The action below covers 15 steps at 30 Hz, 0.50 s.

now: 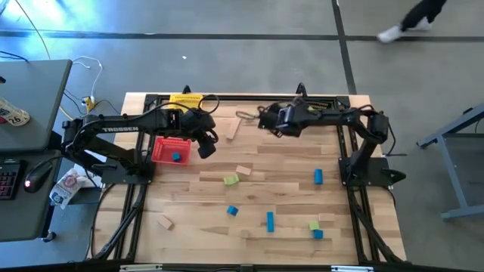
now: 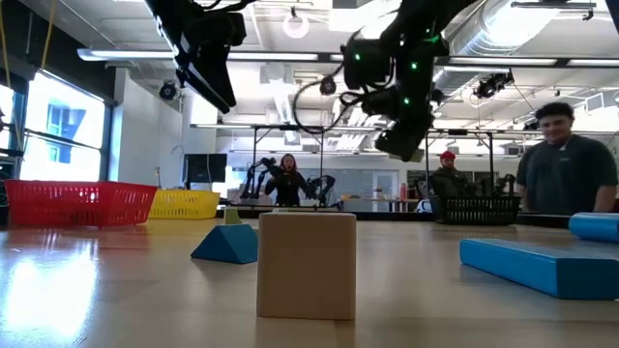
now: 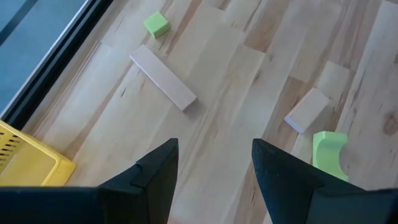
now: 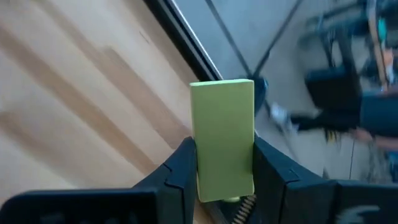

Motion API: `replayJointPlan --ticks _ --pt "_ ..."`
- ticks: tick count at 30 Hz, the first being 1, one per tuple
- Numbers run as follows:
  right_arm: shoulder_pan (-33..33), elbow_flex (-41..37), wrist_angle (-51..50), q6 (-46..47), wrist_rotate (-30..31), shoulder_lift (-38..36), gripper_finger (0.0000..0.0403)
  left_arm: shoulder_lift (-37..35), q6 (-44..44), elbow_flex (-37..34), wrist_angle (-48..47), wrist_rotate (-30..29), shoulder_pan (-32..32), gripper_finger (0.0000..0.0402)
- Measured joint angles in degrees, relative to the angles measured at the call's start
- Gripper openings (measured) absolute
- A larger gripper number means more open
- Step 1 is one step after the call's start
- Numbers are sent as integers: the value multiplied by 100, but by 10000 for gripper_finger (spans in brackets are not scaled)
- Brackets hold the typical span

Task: Sort & place blocks by color
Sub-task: Put the green block into the black bin

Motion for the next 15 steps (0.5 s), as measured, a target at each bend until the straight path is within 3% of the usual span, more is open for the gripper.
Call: replayJointPlan --ticks 15 --pt "-1862 1 -828 -369 -1465 0 91 0 2 0 2 -13 0 188"
